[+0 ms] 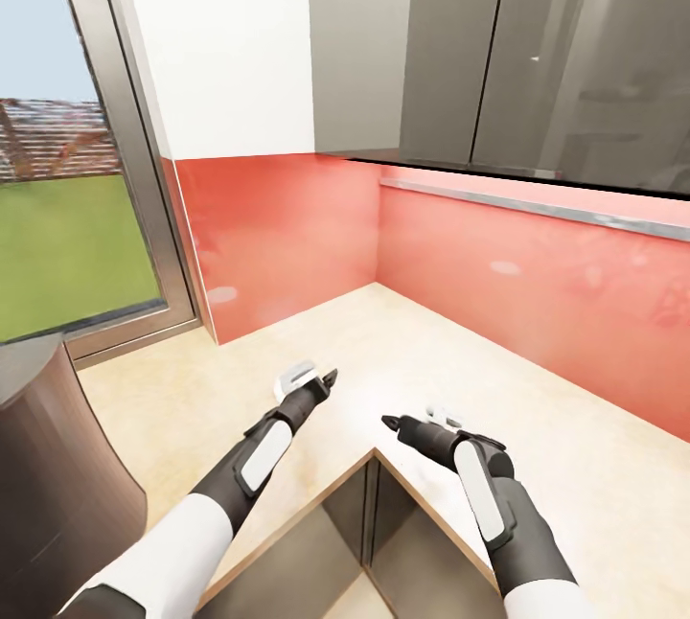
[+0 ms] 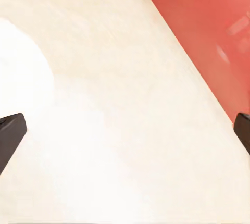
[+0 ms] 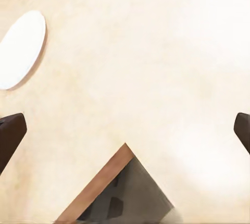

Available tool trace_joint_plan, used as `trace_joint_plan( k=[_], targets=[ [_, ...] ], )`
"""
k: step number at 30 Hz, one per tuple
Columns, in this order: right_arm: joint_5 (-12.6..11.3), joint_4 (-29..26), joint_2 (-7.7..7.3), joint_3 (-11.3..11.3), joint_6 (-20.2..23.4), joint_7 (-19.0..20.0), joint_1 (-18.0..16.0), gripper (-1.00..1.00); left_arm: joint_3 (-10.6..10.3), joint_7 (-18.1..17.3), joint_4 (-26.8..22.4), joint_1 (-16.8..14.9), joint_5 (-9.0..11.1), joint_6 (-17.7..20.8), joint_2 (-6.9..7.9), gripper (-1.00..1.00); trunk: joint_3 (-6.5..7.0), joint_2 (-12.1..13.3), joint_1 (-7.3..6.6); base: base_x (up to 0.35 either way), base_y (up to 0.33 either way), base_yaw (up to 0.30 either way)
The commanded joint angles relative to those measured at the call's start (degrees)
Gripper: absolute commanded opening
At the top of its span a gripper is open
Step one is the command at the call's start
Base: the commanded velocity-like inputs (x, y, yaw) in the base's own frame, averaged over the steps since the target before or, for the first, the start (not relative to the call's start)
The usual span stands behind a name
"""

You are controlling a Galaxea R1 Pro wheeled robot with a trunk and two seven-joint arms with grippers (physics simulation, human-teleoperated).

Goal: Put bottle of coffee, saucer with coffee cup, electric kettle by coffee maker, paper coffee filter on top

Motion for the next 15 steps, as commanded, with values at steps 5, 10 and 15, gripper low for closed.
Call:
trace_joint_plan(
  k=[5, 10, 15],
  targets=[
    [-0.1, 0.3, 0.06, 6.1, 0.2, 0.3, -0.1, 1.00, 0.0, 10.9, -0.4, -0.1, 0.6, 0.1, 0.17, 1.00, -0.13, -0.1, 0.04, 0.000, 0.000, 0.000],
    [-0.1, 0.3, 0.06, 8.9, 0.1, 0.3, -0.1, 1.00, -0.1, 14.6, -0.5, 0.0, 0.6, -0.3, 0.30, 1.00, -0.13, -0.1, 0.04, 0.000, 0.000, 0.000],
    [-0.1, 0.3, 0.02, 9.4, -0.2, 0.4, -0.1, 1.00, -0.3, 15.0, -0.5, 0.0, 0.6, -0.5, 0.59, 1.00, -0.13, -0.1, 0.04, 0.000, 0.000, 0.000]
  ],
)
